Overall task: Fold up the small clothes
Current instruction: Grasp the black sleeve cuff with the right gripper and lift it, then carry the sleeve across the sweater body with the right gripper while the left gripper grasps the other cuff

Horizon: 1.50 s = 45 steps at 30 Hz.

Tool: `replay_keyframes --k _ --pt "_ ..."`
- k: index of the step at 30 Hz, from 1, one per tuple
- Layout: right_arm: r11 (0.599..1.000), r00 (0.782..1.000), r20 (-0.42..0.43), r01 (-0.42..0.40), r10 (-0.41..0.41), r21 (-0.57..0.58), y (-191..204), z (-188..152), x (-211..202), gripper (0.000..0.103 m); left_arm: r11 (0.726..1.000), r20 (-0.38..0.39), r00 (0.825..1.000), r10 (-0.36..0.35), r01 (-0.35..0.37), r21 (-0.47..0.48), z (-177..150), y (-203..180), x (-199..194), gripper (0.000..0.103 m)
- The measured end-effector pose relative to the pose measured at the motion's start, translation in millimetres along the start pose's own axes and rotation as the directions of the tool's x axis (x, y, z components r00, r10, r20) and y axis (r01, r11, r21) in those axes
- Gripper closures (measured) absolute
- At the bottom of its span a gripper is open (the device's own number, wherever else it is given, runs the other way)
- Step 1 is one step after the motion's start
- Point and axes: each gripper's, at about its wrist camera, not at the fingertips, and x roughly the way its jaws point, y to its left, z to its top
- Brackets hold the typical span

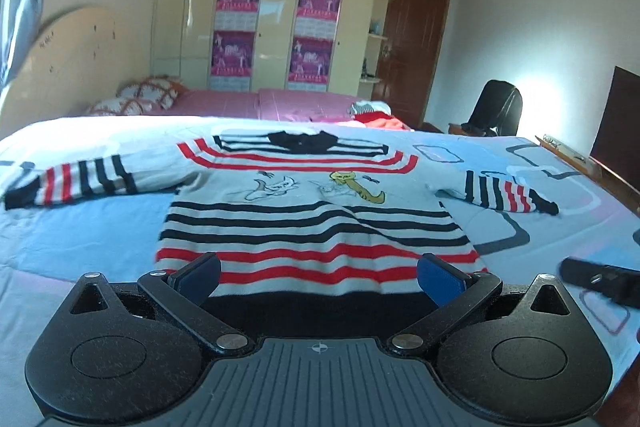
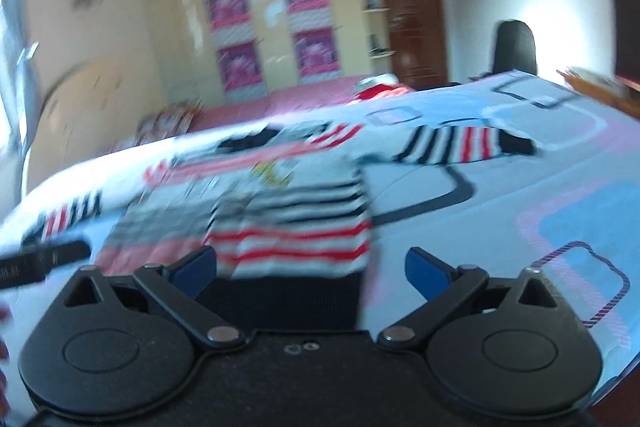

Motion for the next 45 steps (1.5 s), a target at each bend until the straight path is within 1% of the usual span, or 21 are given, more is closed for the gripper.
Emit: replay_keyframes --k 2,4,5,6,8,10,12,16,19,21,22,25,26,27,28,31,35,37,40,42,45 --pt "0.996 0.999 0.023 0.039 -0.041 0.075 -26 12 11 0.037 1.000 -0.022 1.000 -0.023 0.023 -0.010 10 -3 24 0.000" --pt "0.990 0.996 0.032 0.075 -0.079 0.121 -52 24 28 0.047 0.998 -0.047 0.998 0.031 -0.029 0.047 17 -15 50 0.000" --pt "0.986 0.995 0.035 0.087 -0.093 0.144 -66 30 39 0.049 0.995 -0.054 0.997 0.058 -0.054 0.087 20 -21 62 0.000" --pt "0.981 0.994 0.043 0.091 -0.100 0.171 -80 36 50 0.050 0.994 -0.052 0.997 0.059 -0.054 0.099 23 -26 72 0.000" --pt "0.969 0.991 0.057 0.106 -0.122 0.224 -111 47 74 0.057 0.998 -0.053 0.998 0.040 -0.037 0.058 31 -29 92 0.000" --pt "0.943 0.989 0.045 0.117 -0.138 0.312 -147 58 103 0.060 0.999 -0.060 0.998 0.035 -0.035 0.008 39 -31 114 0.000" --pt "0.904 0.988 0.026 0.131 -0.155 0.406 -184 65 135 0.061 0.998 -0.068 0.997 0.042 -0.044 -0.038 42 -34 139 0.000" --pt "0.835 0.982 -0.005 0.163 -0.189 0.525 -241 71 193 0.060 0.987 -0.106 0.989 0.099 -0.112 -0.118 49 -38 191 0.000" --pt "0.799 0.979 -0.030 0.183 -0.202 0.574 -269 72 231 0.060 0.974 -0.162 0.973 0.164 -0.186 -0.130 54 -42 229 0.000" --pt "0.766 0.979 -0.047 0.185 -0.199 0.616 -286 73 251 0.061 0.968 -0.190 0.964 0.186 -0.212 -0.131 57 -44 247 0.000" --pt "0.751 0.980 -0.046 0.178 -0.193 0.636 -292 71 257 0.063 0.966 -0.199 0.961 0.194 -0.222 -0.130 57 -45 253 0.000" --pt "0.738 0.982 -0.018 0.152 -0.187 0.658 -304 76 266 0.063 0.964 -0.214 0.955 0.207 -0.237 -0.124 58 -48 263 0.000" --pt "0.736 0.983 -0.016 0.149 -0.184 0.661 -305 77 269 0.068 0.963 -0.220 0.953 0.211 -0.241 -0.124 59 -48 265 0.000" --pt "0.742 0.982 -0.019 0.154 -0.187 0.653 -306 80 272 0.075 0.962 -0.226 0.951 0.213 -0.244 -0.124 60 -49 268 0.000" --pt "0.754 0.980 -0.028 0.171 -0.199 0.634 -305 81 275 0.094 0.960 -0.232 0.949 0.216 -0.249 -0.125 60 -49 270 0.000" --pt "0.765 0.974 -0.036 0.199 -0.225 0.613 -304 82 278 0.096 0.957 -0.240 0.945 0.222 -0.259 -0.133 62 -46 275 0.000" --pt "0.796 0.955 -0.041 0.269 -0.295 0.542 -292 94 281 0.096 0.950 -0.219 0.945 0.241 -0.276 -0.145 69 -33 274 0.000" --pt "0.837 0.951 -0.002 0.273 -0.309 0.475 -275 106 279 0.096 0.944 -0.215 0.942 0.257 -0.292 -0.154 70 -20 270 0.000" --pt "0.911 0.967 0.080 0.198 -0.242 0.362 -234 130 277 0.096 0.932 -0.202 0.933 0.296 -0.329 -0.153 70 2 263 0.000" --pt "0.955 0.979 0.121 0.124 -0.161 0.269 -195 145 279 0.096 0.923 -0.193 0.926 0.323 -0.354 -0.150 69 19 259 0.000" --pt "0.989 0.990 0.137 -0.001 -0.020 0.150 -130 158 286 0.096 0.916 -0.184 0.927 0.326 -0.358 -0.182 69 51 253 0.000"
